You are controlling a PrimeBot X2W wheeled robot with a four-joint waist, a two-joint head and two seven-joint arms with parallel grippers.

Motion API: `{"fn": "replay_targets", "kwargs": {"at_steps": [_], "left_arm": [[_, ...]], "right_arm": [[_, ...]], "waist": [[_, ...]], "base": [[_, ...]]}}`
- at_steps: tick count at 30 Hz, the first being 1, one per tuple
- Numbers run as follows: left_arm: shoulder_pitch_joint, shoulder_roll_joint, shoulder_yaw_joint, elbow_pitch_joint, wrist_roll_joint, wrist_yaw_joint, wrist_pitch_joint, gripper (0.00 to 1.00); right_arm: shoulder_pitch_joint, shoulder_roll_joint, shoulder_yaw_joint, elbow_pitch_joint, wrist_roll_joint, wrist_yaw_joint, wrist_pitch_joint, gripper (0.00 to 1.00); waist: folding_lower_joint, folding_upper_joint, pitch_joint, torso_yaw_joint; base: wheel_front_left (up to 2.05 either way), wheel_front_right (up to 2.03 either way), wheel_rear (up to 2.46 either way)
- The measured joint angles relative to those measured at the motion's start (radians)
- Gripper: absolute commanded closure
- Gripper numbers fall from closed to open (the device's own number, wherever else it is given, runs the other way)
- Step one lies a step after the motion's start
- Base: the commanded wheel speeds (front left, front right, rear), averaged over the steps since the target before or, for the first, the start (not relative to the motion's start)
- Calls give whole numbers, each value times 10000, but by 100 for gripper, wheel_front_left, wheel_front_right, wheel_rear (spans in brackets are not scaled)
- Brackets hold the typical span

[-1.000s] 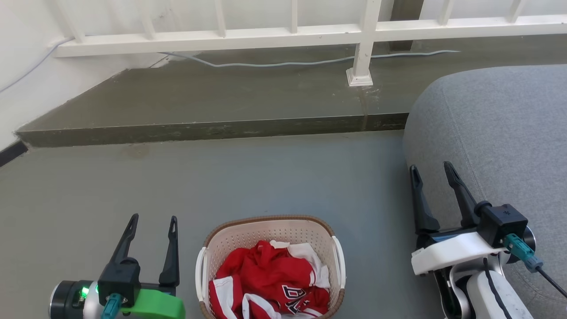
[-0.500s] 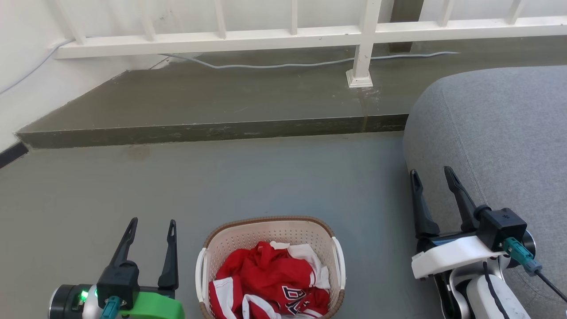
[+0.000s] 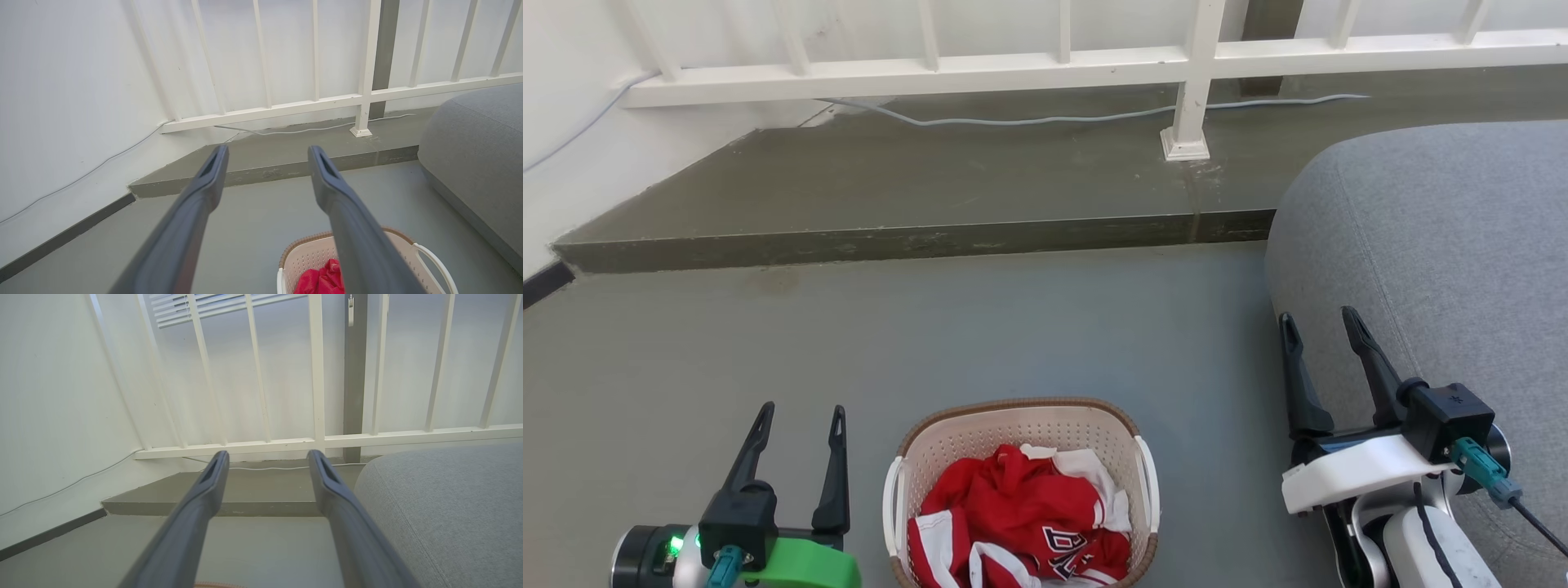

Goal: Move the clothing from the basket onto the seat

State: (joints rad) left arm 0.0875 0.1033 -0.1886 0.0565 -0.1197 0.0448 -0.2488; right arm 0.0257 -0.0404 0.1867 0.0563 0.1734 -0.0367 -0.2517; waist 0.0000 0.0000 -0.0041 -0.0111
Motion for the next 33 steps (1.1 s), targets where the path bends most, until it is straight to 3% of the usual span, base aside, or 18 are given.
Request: {"fn": "replay_targets", "kwargs": {"at_steps": [14,33], "left_arm": [[-7,0,52,-136,0,-19,0,0],[-1725,12,-382,767,132,-395,125,0]], "right_arm": [[27,2,-35,-161,0,-4,-2,0],[-1201,2,-1057,-836,2,-270,-2,0]], "waist": [[0,0,529,-20],[0,0,2906,-184]], "base": [[0,0,0],[0,0,0]]}}
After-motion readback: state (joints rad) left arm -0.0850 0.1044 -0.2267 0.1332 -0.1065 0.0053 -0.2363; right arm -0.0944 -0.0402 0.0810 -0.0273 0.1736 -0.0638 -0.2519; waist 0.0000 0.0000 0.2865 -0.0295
